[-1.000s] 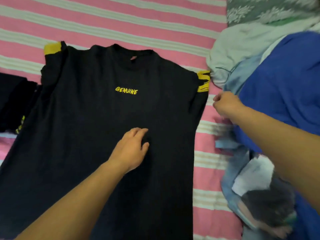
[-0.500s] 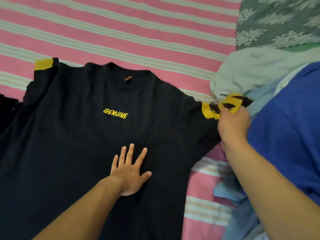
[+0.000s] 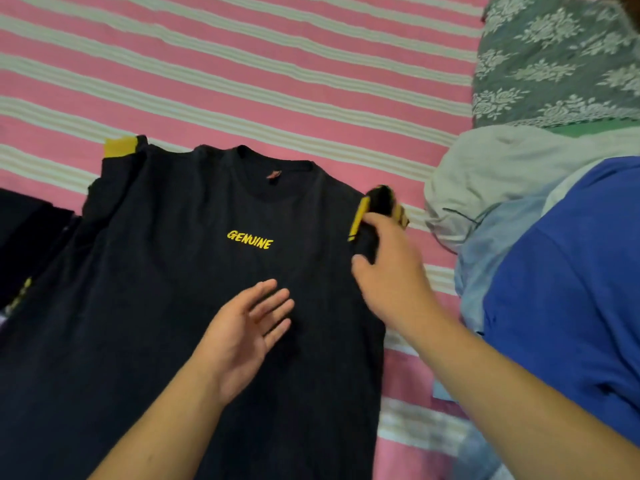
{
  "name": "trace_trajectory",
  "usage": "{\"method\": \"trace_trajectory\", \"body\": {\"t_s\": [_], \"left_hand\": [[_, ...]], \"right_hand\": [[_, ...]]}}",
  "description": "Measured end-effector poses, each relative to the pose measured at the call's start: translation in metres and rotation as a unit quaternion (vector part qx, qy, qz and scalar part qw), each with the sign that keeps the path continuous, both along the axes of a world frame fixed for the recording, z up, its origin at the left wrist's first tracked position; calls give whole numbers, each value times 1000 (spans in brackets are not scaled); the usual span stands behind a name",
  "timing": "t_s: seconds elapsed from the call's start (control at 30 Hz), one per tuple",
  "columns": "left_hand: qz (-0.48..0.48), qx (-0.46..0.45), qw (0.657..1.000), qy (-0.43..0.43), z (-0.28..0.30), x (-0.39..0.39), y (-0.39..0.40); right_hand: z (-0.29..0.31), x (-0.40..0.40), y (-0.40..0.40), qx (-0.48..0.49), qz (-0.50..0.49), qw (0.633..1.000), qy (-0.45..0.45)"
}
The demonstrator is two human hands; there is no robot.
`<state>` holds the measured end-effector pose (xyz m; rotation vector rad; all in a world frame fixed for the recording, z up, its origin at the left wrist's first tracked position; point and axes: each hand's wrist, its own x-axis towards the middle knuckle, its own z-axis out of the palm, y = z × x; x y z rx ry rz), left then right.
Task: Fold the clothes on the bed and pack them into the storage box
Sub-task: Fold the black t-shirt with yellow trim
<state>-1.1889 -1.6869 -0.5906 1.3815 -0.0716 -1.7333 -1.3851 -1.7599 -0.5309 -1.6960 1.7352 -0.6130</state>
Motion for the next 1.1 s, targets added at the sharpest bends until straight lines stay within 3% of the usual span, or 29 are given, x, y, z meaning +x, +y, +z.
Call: {"method": "trace_trajectory", "body": {"t_s": [0.07,0.1,0.2,0.27,0.37,0.43,0.53,0.67,0.77,0.97,1.1], "left_hand": [[42,32,998,38,-13,9,1],[51,46,997,44,-22,12,2],[54,63,996,9,-46,15,6],[26,45,996,-71,-55,10,7],[-64,1,977,-202,-59,-4,9],[-112,-18,963,-245,-62,-10,10],[-145,-9,945,-292,-63,-11,14],[-114,37,923,-365,-65,-13,17],[-161,23,901,-402,-67,-19,15],[-157,9,913,-377,-54,-17,30],[-214,-99,853,-466,-52,-5,73]], "right_hand": [[-3,39,19,39,191,980,42],[-8,50,28,44,239,968,69],[-30,45,38,55,204,973,90],[-52,19,38,95,175,968,152],[-87,-15,54,127,251,924,257],[-102,-22,70,62,311,900,298],[-121,-27,85,-33,288,921,259],[-120,-29,79,44,125,983,129],[-123,-30,70,77,141,978,136],[-130,-28,59,85,148,974,146],[-128,-33,61,118,135,980,89]]}}
